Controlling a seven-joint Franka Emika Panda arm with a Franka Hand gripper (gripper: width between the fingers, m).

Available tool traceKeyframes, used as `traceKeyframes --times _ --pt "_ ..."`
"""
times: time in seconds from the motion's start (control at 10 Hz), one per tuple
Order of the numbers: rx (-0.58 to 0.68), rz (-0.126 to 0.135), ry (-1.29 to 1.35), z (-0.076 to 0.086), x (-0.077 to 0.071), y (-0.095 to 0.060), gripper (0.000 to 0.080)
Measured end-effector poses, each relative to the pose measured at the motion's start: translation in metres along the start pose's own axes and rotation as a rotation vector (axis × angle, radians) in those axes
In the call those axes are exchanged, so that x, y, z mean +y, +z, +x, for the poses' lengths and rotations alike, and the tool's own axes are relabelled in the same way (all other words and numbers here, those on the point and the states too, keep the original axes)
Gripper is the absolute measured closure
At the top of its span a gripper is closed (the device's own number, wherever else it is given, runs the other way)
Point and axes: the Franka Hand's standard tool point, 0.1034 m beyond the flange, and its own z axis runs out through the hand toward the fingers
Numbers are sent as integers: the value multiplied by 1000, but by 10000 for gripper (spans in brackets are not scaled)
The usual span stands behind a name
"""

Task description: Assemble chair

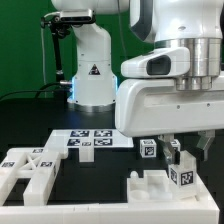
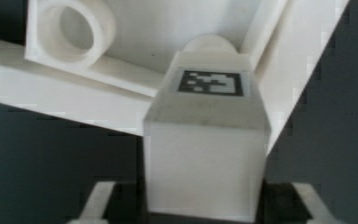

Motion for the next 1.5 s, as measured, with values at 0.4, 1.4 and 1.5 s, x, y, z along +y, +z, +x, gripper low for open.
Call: traceKeyframes --times 0.4,1.4,1.5 --pt "16 9 441 1 1 1 518" --pt "27 93 1261 4 -27 1 251" --pt "27 93 1261 4 -27 2 251"
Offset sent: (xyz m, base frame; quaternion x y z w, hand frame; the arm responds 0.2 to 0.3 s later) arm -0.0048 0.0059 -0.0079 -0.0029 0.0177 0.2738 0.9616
